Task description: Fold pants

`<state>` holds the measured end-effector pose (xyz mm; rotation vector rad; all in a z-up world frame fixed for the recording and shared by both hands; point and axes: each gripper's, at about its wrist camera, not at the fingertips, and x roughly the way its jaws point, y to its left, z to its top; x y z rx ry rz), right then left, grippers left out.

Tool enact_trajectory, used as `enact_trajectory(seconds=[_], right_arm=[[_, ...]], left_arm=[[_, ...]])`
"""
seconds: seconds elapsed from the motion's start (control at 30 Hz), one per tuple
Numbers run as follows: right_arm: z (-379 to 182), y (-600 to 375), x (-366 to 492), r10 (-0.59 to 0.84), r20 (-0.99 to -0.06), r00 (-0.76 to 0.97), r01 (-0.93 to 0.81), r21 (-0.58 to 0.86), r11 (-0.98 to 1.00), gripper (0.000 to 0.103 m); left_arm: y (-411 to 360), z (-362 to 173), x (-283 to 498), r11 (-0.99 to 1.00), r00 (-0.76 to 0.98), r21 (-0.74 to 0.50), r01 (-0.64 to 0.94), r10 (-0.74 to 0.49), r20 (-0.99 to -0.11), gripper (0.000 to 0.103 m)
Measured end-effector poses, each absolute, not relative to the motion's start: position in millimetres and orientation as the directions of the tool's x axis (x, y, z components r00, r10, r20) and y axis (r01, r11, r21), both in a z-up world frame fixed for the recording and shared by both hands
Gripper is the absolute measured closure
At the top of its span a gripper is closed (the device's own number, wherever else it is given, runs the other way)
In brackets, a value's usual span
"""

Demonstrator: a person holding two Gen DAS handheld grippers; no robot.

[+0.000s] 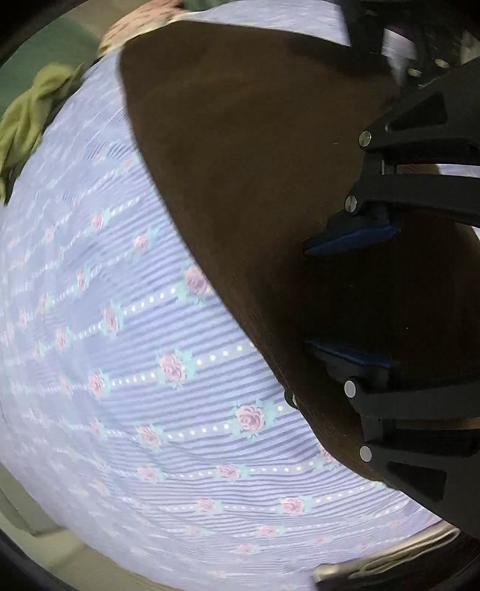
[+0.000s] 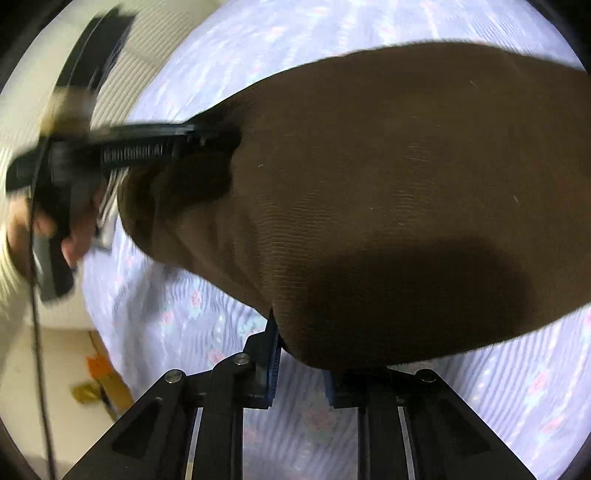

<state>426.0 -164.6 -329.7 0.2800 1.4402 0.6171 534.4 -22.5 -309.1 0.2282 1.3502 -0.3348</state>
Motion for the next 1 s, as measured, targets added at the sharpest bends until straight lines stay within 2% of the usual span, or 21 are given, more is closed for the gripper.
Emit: enact_trajectory(seconds=[0.07, 0.13, 0.17, 0.23, 0.3, 0.37, 0.43, 0.47, 0.53, 0.57, 0.63, 0.67, 0.7, 0.83, 0.87, 1.0], right_arm=[[-333.7, -156.7, 421.6, 0.547, -0.837, 0.012, -0.213, 0.533, 0.819, 0.083], [-345.6, -149.8, 415.2, 0.548, -0.835, -0.047, -0.172, 0.547, 0.819, 0.092], [-351.5, -152.8, 411.4, 0.538, -0.839, -0.077, -0.159, 0.543, 0.824, 0.1], [-354.2, -153.5, 399.0, 0.542, -0.836, -0.083, -0.166, 0.548, 0.82, 0.099], [-345.3, -158.5, 395.9, 0.55, -0.833, -0.063, -0.149, 0.552, 0.82, 0.099], [-323.7, -167.2, 394.5, 0.537, -0.844, 0.008, -0.136, 0.531, 0.836, 0.089], [-298.9, -178.6, 394.7, 0.491, -0.866, 0.098, -0.107, 0.481, 0.87, 0.057], [-288.5, -183.9, 395.0, 0.473, -0.87, 0.139, -0.085, 0.465, 0.881, 0.053], [-273.7, -192.2, 400.8, 0.438, -0.878, 0.192, -0.052, 0.437, 0.898, 0.052], [-268.8, -198.4, 406.0, 0.422, -0.882, 0.211, -0.033, 0.425, 0.905, 0.052], [-265.1, -202.0, 413.9, 0.405, -0.882, 0.24, -0.004, 0.416, 0.909, 0.052], [-263.5, -205.7, 418.8, 0.399, -0.881, 0.253, 0.012, 0.415, 0.91, 0.052], [-261.7, -210.0, 424.1, 0.395, -0.88, 0.264, 0.024, 0.415, 0.909, 0.052], [-262.3, -224.6, 440.2, 0.388, -0.878, 0.28, 0.044, 0.415, 0.909, 0.052], [-261.8, -224.1, 444.0, 0.38, -0.88, 0.284, 0.044, 0.408, 0.912, 0.052], [-259.9, -226.5, 454.2, 0.352, -0.888, 0.296, 0.034, 0.378, 0.925, 0.052]], left_arm=[[-15.6, -310.4, 542.5, 0.949, 0.164, -0.071, 0.306, -0.127, -0.978, 0.058], [-13.0, -308.2, 544.9, 0.951, 0.154, -0.079, 0.297, -0.129, -0.98, 0.059], [-16.7, -302.0, 543.1, 0.943, 0.165, -0.055, 0.327, -0.115, -0.98, 0.059], [-26.8, -287.1, 539.1, 0.912, 0.198, -0.005, 0.411, -0.095, -0.976, 0.059], [-40.9, -268.4, 532.6, 0.859, 0.229, -0.009, 0.512, -0.147, -0.962, 0.042], [-54.3, -254.7, 534.1, 0.82, 0.261, -0.003, 0.572, -0.185, -0.947, 0.033], [-69.9, -253.1, 542.8, 0.795, 0.254, -0.01, 0.607, -0.206, -0.945, 0.033], [-77.5, -257.2, 550.3, 0.785, 0.237, -0.017, 0.619, -0.208, -0.949, 0.033], [-92.6, -270.5, 564.0, 0.773, 0.196, -0.037, 0.633, -0.206, -0.959, 0.033], [-104.4, -278.2, 573.3, 0.768, 0.171, -0.042, 0.639, -0.195, -0.966, 0.035], [-113.9, -288.8, 579.1, 0.761, 0.138, -0.045, 0.647, -0.175, -0.975, 0.05], [-118.7, -293.6, 584.3, 0.759, 0.124, -0.052, 0.649, -0.174, -0.977, 0.061], [-120.3, -295.9, 587.3, 0.76, 0.121, -0.051, 0.647, -0.169, -0.978, 0.066], [-124.0, -304.6, 591.5, 0.756, 0.089, -0.07, 0.65, -0.168, -0.982, 0.078], [-123.7, -307.8, 591.7, 0.758, 0.092, -0.065, 0.649, -0.162, -0.982, 0.084], [-122.4, -300.9, 593.8, 0.784, 0.149, -0.04, 0.619, -0.167, -0.975, 0.089]])
